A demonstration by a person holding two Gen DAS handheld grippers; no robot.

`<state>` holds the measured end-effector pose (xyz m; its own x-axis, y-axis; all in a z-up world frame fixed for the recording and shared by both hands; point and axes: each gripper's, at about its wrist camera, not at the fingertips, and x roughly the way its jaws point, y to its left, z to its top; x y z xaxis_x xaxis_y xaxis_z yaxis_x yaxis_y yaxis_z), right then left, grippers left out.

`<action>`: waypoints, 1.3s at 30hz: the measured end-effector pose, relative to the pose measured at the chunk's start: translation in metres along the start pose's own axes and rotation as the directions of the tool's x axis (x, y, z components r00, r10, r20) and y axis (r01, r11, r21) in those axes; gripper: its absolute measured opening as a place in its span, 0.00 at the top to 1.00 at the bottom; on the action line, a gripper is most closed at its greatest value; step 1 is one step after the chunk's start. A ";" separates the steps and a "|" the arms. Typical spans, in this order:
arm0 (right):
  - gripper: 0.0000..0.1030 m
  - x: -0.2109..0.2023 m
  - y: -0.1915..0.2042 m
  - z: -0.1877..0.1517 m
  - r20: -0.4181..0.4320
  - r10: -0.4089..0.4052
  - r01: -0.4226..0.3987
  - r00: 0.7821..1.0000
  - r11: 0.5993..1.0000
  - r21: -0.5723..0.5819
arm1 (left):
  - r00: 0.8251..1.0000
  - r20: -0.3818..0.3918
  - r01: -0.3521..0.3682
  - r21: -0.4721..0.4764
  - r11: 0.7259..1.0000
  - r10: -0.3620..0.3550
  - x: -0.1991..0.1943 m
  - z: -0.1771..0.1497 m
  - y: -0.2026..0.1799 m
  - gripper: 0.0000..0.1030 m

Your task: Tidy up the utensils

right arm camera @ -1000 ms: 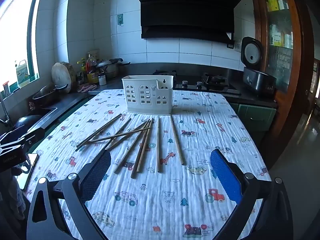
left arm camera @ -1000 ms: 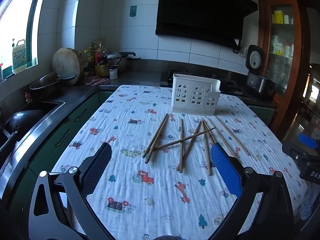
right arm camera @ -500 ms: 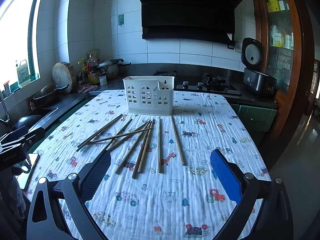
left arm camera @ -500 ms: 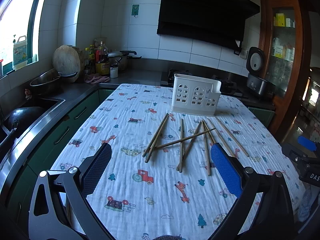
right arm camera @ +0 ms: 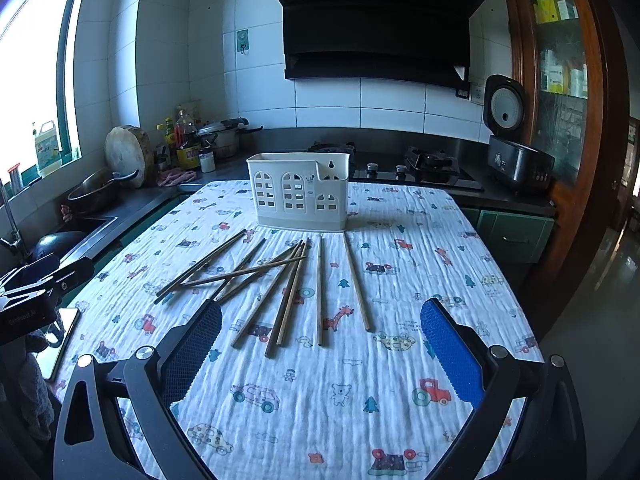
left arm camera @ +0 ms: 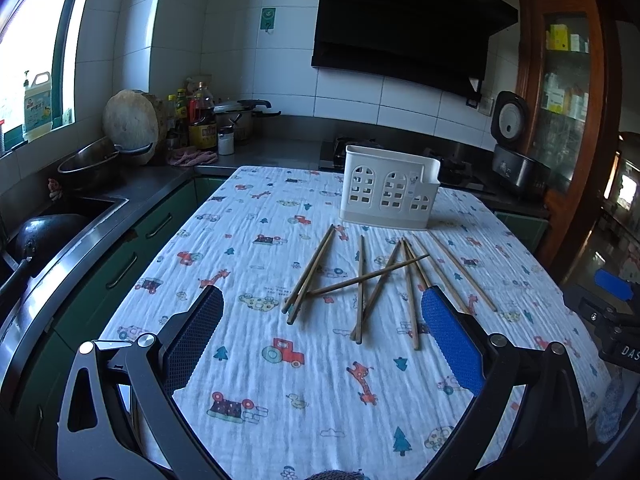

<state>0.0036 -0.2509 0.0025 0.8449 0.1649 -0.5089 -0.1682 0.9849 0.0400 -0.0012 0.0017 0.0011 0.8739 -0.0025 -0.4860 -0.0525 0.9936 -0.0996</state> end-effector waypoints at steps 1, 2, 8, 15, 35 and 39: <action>0.06 0.000 0.000 0.000 -0.001 0.002 -0.002 1.000 1.000 0.000 | 1.000 -0.001 0.001 0.001 1.000 -0.001 0.000 0.000 -0.001 0.05; 0.06 0.000 0.000 0.000 -0.001 0.003 -0.003 1.000 1.000 0.000 | 1.000 -0.002 0.001 0.003 1.000 -0.001 0.001 0.000 -0.002 0.05; 0.06 0.001 -0.001 0.000 -0.002 0.000 0.000 1.000 1.000 0.002 | 1.000 -0.005 0.002 0.002 1.000 -0.002 0.002 0.000 -0.002 0.05; 0.06 0.002 -0.001 0.000 -0.001 0.002 -0.002 1.000 1.000 0.003 | 1.000 -0.006 0.002 0.002 1.000 -0.001 0.003 0.001 -0.002 0.05; 0.06 0.002 0.000 0.000 -0.002 0.000 0.000 1.000 1.000 0.001 | 0.999 -0.009 0.034 0.025 0.999 -0.034 0.002 -0.001 -0.010 0.05; 0.06 0.003 0.000 -0.001 -0.004 0.000 0.000 1.000 1.000 0.003 | 0.999 -0.012 0.044 0.028 0.999 -0.043 0.002 -0.002 -0.012 0.05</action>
<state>0.0054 -0.2506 0.0006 0.8428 0.1644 -0.5125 -0.1663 0.9852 0.0425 0.0002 -0.0109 -0.0001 0.8696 -0.0468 -0.4916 -0.0011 0.9953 -0.0967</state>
